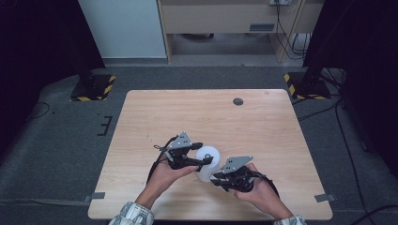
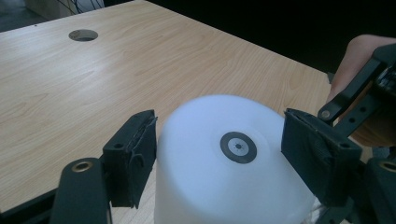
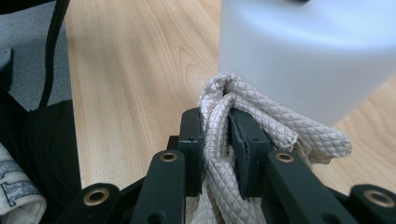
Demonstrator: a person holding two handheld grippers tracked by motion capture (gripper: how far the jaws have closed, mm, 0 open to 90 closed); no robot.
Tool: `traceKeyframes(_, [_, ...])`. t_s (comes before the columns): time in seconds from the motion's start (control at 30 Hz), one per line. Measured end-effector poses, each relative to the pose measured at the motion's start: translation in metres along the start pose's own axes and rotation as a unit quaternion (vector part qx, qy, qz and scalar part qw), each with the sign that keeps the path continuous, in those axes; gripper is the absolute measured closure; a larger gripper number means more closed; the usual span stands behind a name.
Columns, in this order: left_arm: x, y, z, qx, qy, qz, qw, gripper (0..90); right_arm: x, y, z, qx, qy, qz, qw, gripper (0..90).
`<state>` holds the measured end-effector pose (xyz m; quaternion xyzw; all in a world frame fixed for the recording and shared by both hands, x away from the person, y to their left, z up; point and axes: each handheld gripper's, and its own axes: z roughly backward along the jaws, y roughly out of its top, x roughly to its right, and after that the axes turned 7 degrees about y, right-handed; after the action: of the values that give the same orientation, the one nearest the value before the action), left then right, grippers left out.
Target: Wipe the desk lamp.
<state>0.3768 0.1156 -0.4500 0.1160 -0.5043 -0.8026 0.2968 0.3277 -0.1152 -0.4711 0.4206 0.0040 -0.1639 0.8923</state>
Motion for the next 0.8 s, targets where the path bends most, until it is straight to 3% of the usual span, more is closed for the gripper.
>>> traceKeyframes(0.13, [0.0, 0.0, 0.0, 0.0, 0.0, 0.002, 1.0, 26.2, -0.005, 0.007, 0.003, 0.0, -0.01, 0.01, 0.9999, 75.6])
traceKeyframes(0.4, [-0.001, 0.0, 0.0, -0.002, 0.0, 0.001, 1.0, 26.3, -0.013, 0.021, -0.001, 0.014, -0.005, 0.021, 0.9997, 75.6])
traceKeyframes(0.8, [-0.004, 0.0, 0.0, 0.0, 0.002, 0.003, 1.0, 26.4, -0.016, 0.027, -0.028, 0.016, -0.009, 0.024, 0.9995, 75.6])
